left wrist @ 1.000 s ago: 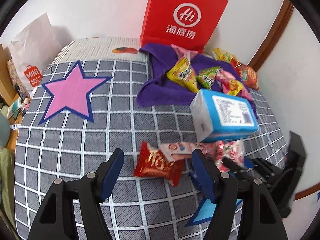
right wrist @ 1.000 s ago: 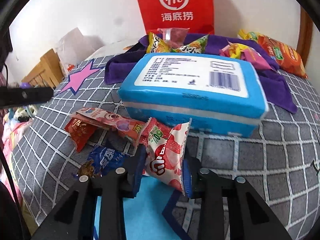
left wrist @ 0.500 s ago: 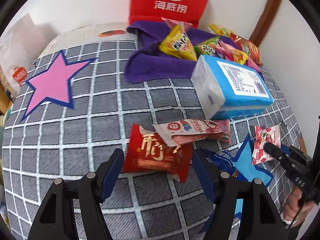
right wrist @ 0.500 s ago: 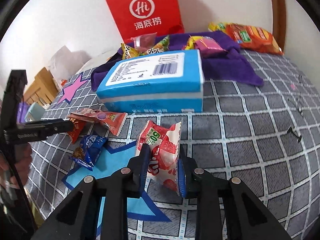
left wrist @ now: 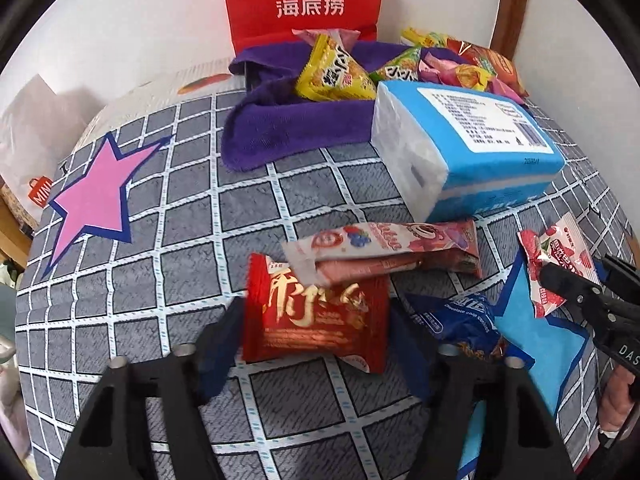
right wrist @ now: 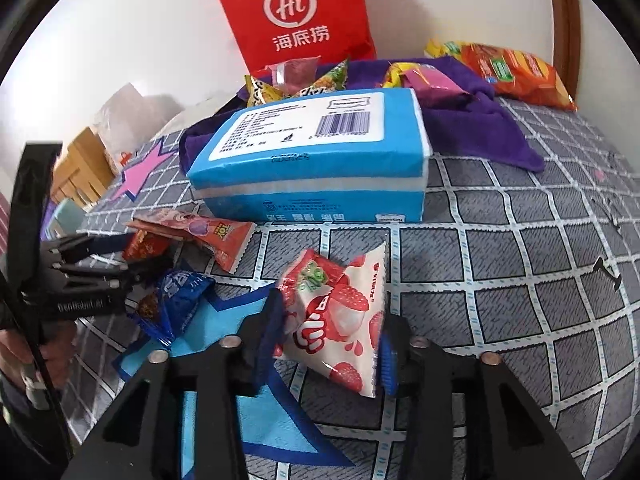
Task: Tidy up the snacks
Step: 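Grasp the red packet with left tool while right tool grasps strawberry candy packet, then carry the red packet with left tool while right tool carries strawberry packet to towel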
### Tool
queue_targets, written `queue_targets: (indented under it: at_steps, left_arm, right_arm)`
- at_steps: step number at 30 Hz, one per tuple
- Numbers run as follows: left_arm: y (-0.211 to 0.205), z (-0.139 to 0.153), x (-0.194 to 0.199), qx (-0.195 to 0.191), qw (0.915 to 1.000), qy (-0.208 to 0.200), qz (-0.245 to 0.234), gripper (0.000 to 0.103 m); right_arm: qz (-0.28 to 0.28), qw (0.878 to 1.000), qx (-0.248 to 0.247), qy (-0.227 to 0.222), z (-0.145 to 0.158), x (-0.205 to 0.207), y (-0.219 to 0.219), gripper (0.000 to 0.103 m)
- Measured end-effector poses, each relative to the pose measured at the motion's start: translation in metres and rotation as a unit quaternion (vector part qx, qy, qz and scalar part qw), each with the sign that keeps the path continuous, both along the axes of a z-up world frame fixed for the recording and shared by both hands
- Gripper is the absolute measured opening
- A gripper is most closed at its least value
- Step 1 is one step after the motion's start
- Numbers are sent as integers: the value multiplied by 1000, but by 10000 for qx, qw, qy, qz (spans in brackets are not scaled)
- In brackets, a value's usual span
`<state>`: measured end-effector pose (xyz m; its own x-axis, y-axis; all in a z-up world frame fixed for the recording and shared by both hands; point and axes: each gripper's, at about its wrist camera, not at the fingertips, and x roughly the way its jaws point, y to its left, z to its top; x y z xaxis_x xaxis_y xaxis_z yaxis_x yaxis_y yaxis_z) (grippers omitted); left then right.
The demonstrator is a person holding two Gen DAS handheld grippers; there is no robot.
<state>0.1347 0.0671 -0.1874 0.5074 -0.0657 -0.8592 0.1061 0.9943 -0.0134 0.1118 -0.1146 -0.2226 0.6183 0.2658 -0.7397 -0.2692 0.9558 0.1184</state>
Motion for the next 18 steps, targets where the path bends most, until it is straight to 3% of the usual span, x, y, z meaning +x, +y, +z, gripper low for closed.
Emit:
queue_targets:
  at_steps: [2, 5, 11, 18]
  left_arm:
    - [7, 2, -2, -75, 9999, -9, 112, 48]
    - [19, 5, -5, -398, 9990, 32, 193, 44]
    - [45, 12, -11, -670, 9964, 29, 520, 44]
    - [61, 43, -14, -787, 9942, -236, 691, 44]
  right_arm:
    - [-11, 10000, 70, -2, 0, 0, -2, 36]
    - [-42, 9997, 221, 31, 2, -1, -8, 35]
    - [-180, 9985, 514, -73, 16, -5, -25, 34]
    - [-259, 9975, 563, -338, 50, -7, -32, 34]
